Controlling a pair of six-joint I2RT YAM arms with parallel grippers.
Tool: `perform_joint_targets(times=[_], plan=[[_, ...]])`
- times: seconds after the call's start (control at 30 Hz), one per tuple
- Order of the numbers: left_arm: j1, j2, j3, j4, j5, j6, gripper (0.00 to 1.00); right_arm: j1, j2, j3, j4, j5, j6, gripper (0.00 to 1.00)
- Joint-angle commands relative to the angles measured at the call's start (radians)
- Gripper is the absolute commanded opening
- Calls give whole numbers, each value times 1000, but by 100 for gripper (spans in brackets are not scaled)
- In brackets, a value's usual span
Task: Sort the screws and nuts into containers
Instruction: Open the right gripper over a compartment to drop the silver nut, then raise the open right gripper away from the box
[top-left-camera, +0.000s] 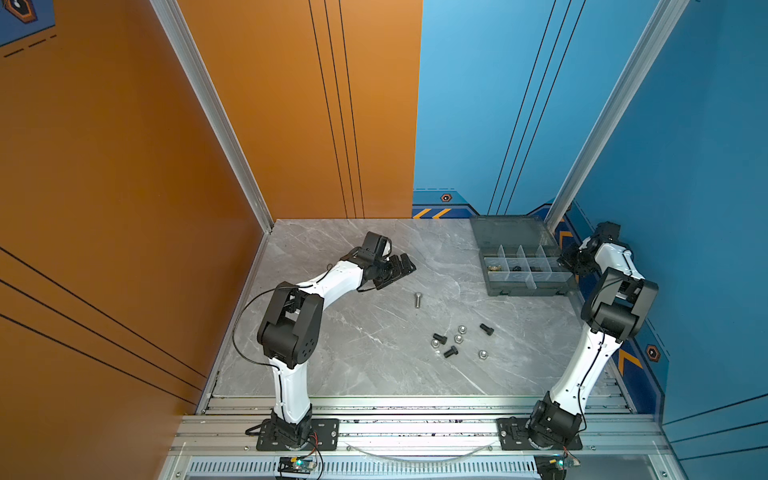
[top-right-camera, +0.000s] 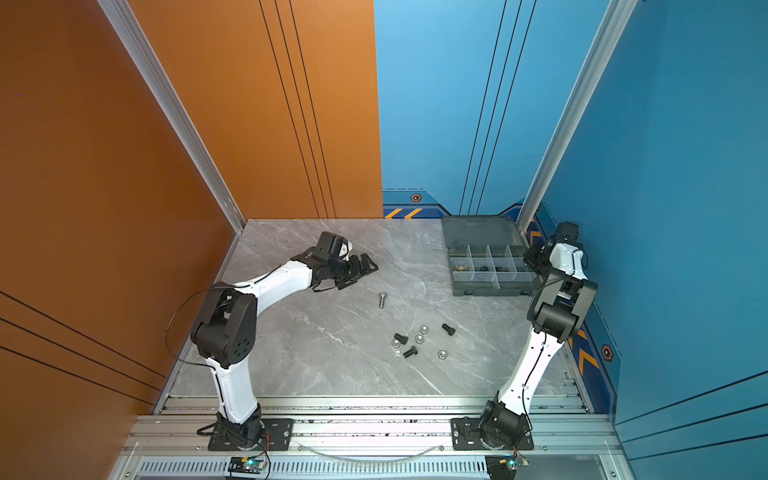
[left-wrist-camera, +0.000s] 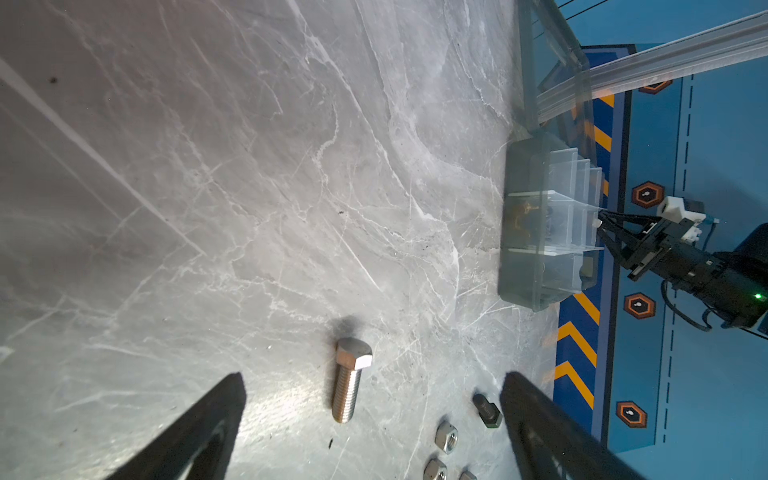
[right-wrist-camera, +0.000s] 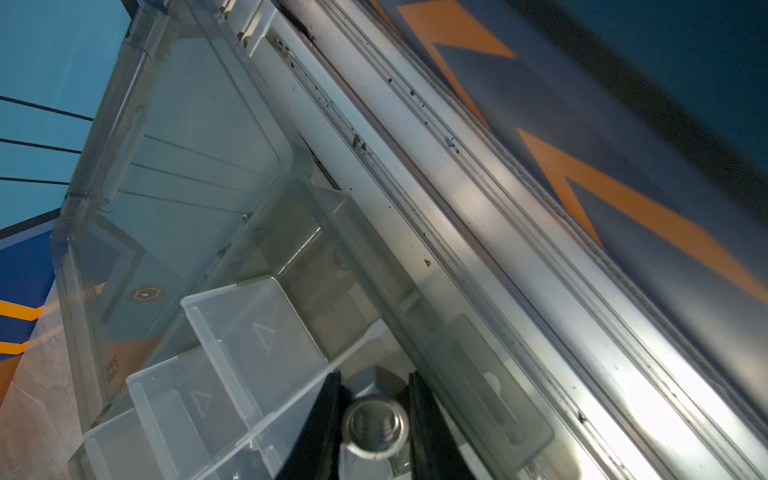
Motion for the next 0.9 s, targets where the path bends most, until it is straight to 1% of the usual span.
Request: perform_joint_targets(times=[0.0,0.1,0.2,0.37,0.57,0.6,0.77,0.87], plan=[[10,-35,-16,-5,4,19,98,3,24,33,-21,44,13,20],[11,-35,-19,-2,4,19,98,7,26,45,-34,48,12,28],[11,-36,-22,0,7,19,98,12,16,52,-46,45,8,31],[12,-41,-30,7,17,21,98,20,-25,56,-73,50,-8,40],[11,-57,-49,12,32,22,98,28,-101,34,-128,53,-46,42],[12,-60,-53,45,36,21,98,32,-124,19,-134,55,-56,42],[11,-72,-63,58,61,30,98,69,-284,-83,-164,43,-90,42],[12,-77,-64,63,80,37,98,113,-377,-171,-204,31,-110,43]])
